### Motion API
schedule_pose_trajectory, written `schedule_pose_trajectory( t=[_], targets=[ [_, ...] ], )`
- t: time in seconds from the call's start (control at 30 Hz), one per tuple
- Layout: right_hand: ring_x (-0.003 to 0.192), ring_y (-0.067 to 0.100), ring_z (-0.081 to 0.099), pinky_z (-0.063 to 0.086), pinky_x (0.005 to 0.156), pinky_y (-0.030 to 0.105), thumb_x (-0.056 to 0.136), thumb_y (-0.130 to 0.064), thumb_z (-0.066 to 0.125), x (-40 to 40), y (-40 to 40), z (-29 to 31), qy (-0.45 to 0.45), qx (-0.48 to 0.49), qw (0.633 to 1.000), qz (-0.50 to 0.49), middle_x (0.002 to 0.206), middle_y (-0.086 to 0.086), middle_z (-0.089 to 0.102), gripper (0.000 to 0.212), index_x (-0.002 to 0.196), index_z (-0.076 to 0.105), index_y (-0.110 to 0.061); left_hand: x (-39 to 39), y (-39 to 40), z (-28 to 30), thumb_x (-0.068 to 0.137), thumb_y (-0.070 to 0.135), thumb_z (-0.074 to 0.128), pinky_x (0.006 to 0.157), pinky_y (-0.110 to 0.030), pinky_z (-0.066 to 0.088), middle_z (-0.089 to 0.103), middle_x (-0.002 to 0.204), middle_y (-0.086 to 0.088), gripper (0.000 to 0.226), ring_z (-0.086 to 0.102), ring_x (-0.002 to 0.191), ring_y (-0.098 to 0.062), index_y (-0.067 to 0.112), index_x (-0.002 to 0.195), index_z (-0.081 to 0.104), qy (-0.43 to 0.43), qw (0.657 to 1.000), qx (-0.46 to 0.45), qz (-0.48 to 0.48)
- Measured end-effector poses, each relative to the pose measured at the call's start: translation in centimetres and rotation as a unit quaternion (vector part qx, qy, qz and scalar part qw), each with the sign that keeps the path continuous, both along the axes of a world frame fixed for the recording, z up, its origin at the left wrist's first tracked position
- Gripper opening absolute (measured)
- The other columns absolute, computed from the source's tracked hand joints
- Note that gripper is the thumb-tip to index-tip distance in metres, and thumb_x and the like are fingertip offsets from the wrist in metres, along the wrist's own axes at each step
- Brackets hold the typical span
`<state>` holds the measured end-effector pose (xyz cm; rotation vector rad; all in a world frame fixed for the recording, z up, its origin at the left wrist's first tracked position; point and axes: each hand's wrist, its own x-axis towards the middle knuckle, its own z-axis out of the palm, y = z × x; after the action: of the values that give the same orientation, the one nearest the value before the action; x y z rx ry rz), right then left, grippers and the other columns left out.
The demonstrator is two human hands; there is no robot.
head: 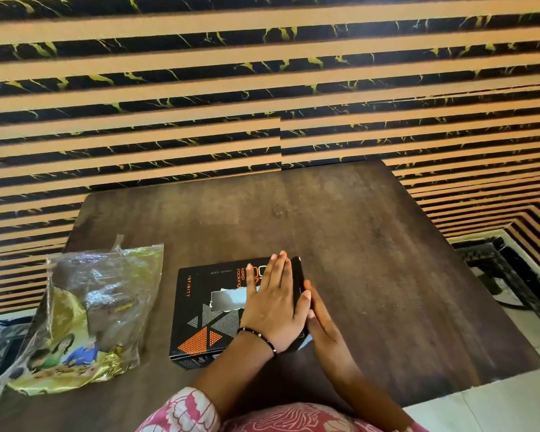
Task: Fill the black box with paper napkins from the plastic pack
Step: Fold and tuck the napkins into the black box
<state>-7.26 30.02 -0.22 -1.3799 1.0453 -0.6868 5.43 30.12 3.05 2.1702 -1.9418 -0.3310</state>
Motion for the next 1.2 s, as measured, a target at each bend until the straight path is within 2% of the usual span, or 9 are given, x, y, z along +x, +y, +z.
schedule_pose_trajectory(
  t=[0.1,0.2,0.37,0.53,0.77,0.9,1.03,1.1,1.2],
  targets=[
    [0.115,-0.03,0.031,0.026,0.09,-0.007,0.097,-0.002,0.034,0.5,-0.3,0.0,0.024,-0.016,1.0,0.004,0.134,-0.024,0.029,0.049,0.134,0.021,-0.032,0.0,0.0,-0.1,0.078,0.056,-0.007,0.114,-0.047,-0.016,-0.008,0.157,0.001,0.08,-0.015,0.142,-0.011,0.014,0.146,0.0,0.005,1.0,0.0,0.007],
    [0.124,-0.01,0.031,0.027,0.087,-0.008,0.097,-0.002,0.033,0.6,-0.4,-0.1,0.051,-0.026,0.998,0.0,0.137,-0.017,0.026,0.051,0.135,0.015,-0.033,0.0,0.1,-0.1,0.078,0.056,-0.007,0.113,-0.047,-0.016,-0.009,0.157,0.0,0.079,-0.018,0.14,-0.009,0.014,0.146,-0.002,-0.002,1.0,0.005,0.006],
    [0.106,-0.035,0.033,0.029,0.086,-0.007,0.098,-0.005,0.031,0.8,0.1,0.8,-0.007,0.018,0.999,0.03,0.128,-0.03,0.03,0.048,0.134,0.016,-0.033,-0.1,0.0,-0.1,0.077,0.056,-0.009,0.113,-0.046,-0.017,-0.009,0.157,0.001,0.08,-0.02,0.138,-0.006,0.016,0.146,-0.004,0.007,1.0,0.005,0.009],
    [0.112,-0.03,0.035,0.031,0.084,-0.006,0.098,-0.005,0.03,1.1,0.5,1.3,-0.036,0.045,0.996,0.065,0.128,-0.03,0.031,0.047,0.133,0.015,-0.032,0.0,0.1,0.0,0.077,0.056,-0.008,0.114,-0.045,-0.017,-0.005,0.157,0.003,0.079,-0.014,0.142,-0.008,0.019,0.146,-0.004,0.035,0.999,-0.001,0.009],
    [0.091,-0.038,0.041,0.037,0.073,-0.005,0.097,-0.003,0.033,1.0,0.9,1.7,-0.044,0.096,0.99,0.089,0.119,-0.029,0.034,0.051,0.135,0.01,-0.028,-0.1,0.1,0.3,0.076,0.058,-0.006,0.114,-0.049,-0.015,-0.004,0.157,0.004,0.079,-0.015,0.142,-0.009,0.022,0.146,-0.003,0.052,0.999,0.004,0.005],
    [0.104,-0.033,0.034,0.035,0.08,-0.005,0.096,-0.003,0.035,0.8,0.8,1.4,-0.026,0.08,0.992,0.094,0.129,-0.028,0.029,0.055,0.14,0.008,-0.024,-0.2,-0.1,0.2,0.078,0.06,-0.004,0.112,-0.049,-0.018,-0.007,0.157,0.002,0.076,-0.016,0.142,-0.011,0.025,0.145,-0.007,0.03,0.999,0.011,-0.004],
    [0.132,-0.01,0.022,0.028,0.094,-0.003,0.098,-0.017,0.037,1.0,1.2,0.8,-0.018,0.049,0.996,0.074,0.146,-0.016,0.021,0.055,0.144,0.007,-0.024,-0.1,-0.4,0.2,0.077,0.062,-0.005,0.113,-0.048,-0.018,-0.005,0.157,0.004,0.078,-0.015,0.142,-0.01,0.025,0.145,-0.003,0.03,0.999,0.014,-0.012],
    [0.136,-0.012,0.013,0.018,0.106,0.004,0.09,-0.03,0.039,1.1,1.3,0.4,0.006,0.016,0.997,0.075,0.15,-0.019,0.012,0.064,0.143,0.003,-0.029,0.2,-0.5,0.6,0.075,0.063,-0.006,0.116,-0.046,-0.013,0.0,0.157,0.006,0.081,-0.01,0.142,-0.007,0.024,0.146,0.005,0.06,0.998,0.011,-0.011],
    [0.134,-0.02,-0.006,0.003,0.108,0.001,0.088,-0.026,0.036,1.1,0.7,0.3,0.072,-0.084,0.989,0.097,0.149,-0.021,-0.009,0.069,0.139,-0.009,-0.031,1.6,0.3,1.2,0.081,0.061,0.003,0.117,-0.041,-0.008,0.004,0.157,0.007,0.075,-0.005,0.143,-0.007,0.024,0.146,0.01,0.109,0.994,-0.004,0.002]
  ],
)
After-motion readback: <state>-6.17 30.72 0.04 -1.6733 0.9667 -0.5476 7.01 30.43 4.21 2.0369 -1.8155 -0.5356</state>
